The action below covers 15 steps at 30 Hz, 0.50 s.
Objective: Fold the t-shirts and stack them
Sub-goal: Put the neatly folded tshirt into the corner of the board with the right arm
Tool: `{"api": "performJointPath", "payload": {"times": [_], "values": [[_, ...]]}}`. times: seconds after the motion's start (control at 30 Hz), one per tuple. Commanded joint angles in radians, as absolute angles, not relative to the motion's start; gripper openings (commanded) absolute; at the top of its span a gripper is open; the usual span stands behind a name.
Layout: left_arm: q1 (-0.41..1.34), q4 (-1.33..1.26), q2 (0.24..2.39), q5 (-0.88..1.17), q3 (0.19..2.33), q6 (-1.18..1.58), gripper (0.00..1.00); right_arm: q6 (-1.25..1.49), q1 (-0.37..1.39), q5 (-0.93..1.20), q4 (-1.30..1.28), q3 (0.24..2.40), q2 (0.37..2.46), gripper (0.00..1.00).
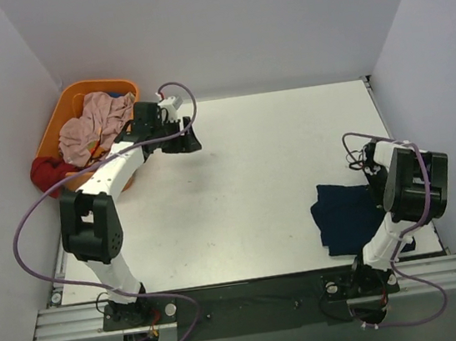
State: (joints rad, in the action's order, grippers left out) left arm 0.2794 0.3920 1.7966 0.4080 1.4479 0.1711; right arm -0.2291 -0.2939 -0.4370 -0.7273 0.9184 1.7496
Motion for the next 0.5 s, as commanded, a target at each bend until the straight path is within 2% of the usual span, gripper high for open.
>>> {"api": "performJointPath", "payload": {"times": [0.0, 0.23, 0.47], "values": [[0.258, 0.37, 1.778, 0.416, 1.459, 0.16, 0.75, -0.31, -0.307, -0.629, -0.669, 0.94, 1.781, 0.0], [0.219, 0.396, 1.809, 0.407, 1.477, 0.14, 0.75, -0.304, -0.449, -0.62, -0.641, 0.96, 1.802, 0.0], [0.204, 0.397, 1.815, 0.416, 1.47, 0.133, 0.75, -0.324, -0.459, -0.635, -0.629, 0.996, 1.85, 0.0]]}}
